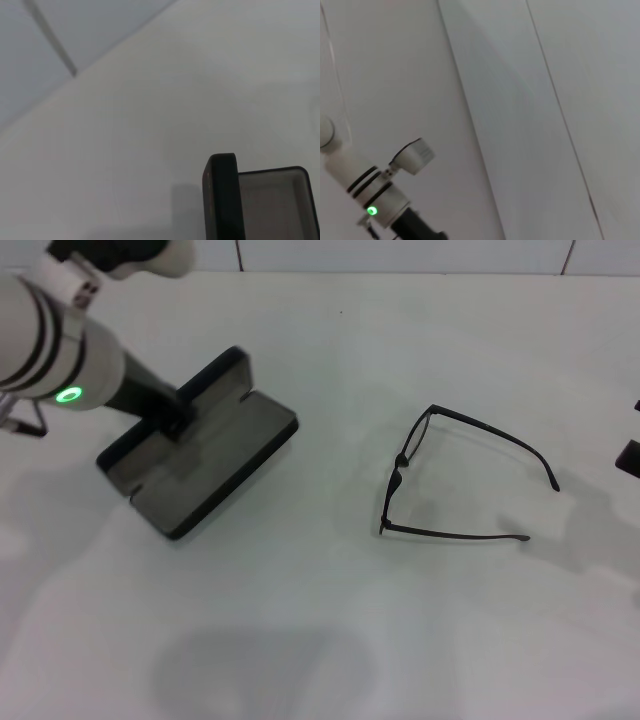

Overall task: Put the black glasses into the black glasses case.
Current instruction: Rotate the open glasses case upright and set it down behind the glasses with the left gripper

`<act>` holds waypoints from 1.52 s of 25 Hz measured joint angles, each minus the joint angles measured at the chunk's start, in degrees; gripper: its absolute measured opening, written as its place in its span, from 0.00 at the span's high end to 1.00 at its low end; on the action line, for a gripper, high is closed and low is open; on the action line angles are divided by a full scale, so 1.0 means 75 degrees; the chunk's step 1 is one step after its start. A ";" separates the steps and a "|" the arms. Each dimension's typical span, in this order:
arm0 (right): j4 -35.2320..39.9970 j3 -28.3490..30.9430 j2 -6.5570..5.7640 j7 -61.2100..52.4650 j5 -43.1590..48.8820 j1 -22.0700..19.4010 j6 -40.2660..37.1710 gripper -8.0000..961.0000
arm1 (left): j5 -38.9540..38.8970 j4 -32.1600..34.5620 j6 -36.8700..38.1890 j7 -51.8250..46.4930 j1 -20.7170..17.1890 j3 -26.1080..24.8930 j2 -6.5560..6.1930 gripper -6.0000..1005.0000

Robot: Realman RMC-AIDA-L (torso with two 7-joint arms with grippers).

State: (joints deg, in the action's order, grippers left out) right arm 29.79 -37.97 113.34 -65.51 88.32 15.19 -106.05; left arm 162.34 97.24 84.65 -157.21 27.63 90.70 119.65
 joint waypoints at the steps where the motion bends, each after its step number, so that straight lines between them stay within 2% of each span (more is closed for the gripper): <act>1: 0.0000 0.0001 -0.0001 0.0042 0.0000 -0.0015 -0.0073 0.11 | 0.0000 -0.0064 -0.0172 0.0352 0.0070 0.0068 0.0004 0.78; 10: -0.0041 0.0016 0.0016 0.0097 0.0000 -0.0218 -0.0359 0.11 | -0.0065 -0.1352 -0.1932 0.3021 0.0476 0.1193 0.0027 0.76; 16: -0.0230 0.0188 0.0007 0.0157 -0.0004 -0.0300 -0.0491 0.11 | -0.0545 -0.1812 -0.2654 0.3827 0.0722 0.2029 0.0041 0.74; 25: -0.0320 0.0307 -0.0004 0.0223 0.0043 -0.0324 -0.0565 0.11 | -0.0830 -0.2073 -0.3402 0.4113 0.1011 0.2895 0.0062 0.72; 31: -0.0391 0.0305 -0.0011 0.0225 0.0054 -0.0338 -0.0500 0.11 | -0.0819 -0.2566 -0.3523 0.4107 0.1327 0.2930 0.0075 0.70; 38: -0.0406 0.0270 -0.0034 0.0225 0.0067 -0.0351 -0.0303 0.11 | -0.0804 -0.2622 -0.3529 0.3966 0.1349 0.2901 0.0077 0.68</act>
State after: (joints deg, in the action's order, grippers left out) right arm 26.75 -35.94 113.09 -63.83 88.83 12.56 -108.33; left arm 156.31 77.57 58.18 -127.46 37.75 112.46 120.23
